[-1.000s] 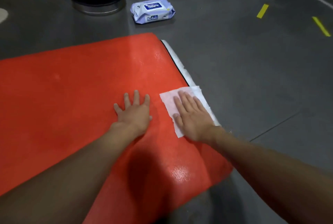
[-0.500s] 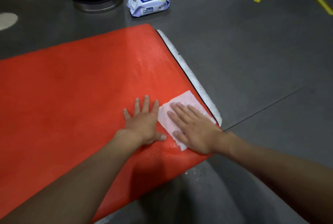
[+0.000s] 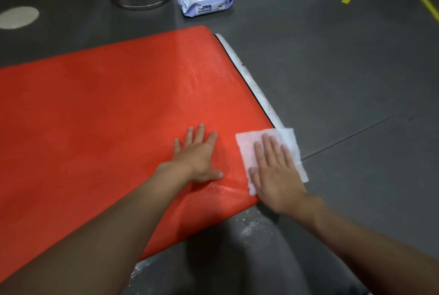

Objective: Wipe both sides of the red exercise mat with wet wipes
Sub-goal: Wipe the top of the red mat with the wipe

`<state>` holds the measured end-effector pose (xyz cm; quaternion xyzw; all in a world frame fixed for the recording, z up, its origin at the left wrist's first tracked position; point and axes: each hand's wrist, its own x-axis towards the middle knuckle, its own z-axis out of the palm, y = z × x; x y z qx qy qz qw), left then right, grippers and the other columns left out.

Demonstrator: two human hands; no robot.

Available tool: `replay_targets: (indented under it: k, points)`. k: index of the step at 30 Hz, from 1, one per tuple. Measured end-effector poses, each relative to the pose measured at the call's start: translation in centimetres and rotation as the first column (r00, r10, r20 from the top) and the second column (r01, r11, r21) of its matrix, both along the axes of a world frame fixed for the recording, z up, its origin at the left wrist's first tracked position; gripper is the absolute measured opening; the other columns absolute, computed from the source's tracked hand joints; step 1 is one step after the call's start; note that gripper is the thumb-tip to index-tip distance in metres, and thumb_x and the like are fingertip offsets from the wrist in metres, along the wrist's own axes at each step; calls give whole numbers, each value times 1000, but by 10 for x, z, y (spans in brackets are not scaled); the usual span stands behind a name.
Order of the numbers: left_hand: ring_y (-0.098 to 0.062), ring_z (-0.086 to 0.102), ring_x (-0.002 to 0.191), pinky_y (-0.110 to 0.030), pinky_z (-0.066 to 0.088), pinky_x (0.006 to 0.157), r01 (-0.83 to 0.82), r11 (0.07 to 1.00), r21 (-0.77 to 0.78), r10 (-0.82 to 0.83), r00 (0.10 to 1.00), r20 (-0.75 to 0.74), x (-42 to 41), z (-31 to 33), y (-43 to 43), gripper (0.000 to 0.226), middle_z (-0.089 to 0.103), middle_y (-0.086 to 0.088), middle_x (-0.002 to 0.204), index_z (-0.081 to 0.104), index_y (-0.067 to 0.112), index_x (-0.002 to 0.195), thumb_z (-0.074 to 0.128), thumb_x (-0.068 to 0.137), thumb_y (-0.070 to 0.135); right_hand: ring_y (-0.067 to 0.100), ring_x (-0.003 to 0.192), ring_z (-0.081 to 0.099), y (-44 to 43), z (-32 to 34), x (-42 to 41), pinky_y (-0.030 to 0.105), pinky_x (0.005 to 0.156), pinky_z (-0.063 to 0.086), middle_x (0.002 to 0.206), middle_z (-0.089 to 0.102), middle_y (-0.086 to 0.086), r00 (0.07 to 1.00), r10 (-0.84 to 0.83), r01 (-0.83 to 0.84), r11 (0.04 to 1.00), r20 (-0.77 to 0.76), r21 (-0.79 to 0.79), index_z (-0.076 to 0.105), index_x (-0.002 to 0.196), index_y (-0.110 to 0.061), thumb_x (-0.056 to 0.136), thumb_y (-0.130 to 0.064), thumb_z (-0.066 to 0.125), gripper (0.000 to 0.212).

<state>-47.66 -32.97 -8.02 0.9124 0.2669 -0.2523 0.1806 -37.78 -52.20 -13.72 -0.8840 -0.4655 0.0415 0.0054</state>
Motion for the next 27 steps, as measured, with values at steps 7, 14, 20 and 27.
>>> replay_targets:
  k: [7,14,20,27]
  points:
    - [-34,-22,147,-65,4,116,-92,996,17,94,987,-133,-14,6,15,129,-31,-7,159,-17,34,153,82,72,49,30,151,13,-12,9,2,47,118,5,162,13,18,989,146,-146,989,-5,-19,29,153,-2,101,-45,16,69]
    - [-35,6,148,-55,22,114,-172,976,133,170,985,29,-26,6,31,111,0,-10,162,5,29,156,80,76,44,27,151,8,7,5,-13,47,118,6,163,16,13,944,329,-329,944,15,-18,23,156,-14,102,-48,18,64]
    - [-38,-10,149,-72,15,110,-274,959,78,276,961,-16,-34,3,38,117,-15,-8,163,-4,28,156,77,75,54,33,151,12,24,2,-47,52,118,9,162,19,18,974,213,-215,977,-76,-20,30,154,-10,100,-46,22,65]
    - [-36,18,141,-61,32,103,-210,964,166,214,977,-6,-38,10,49,108,16,-4,153,15,34,152,82,69,52,25,152,-7,43,9,-1,45,121,-12,165,-5,10,998,11,-13,999,-61,-47,7,158,-19,93,-50,-1,73]
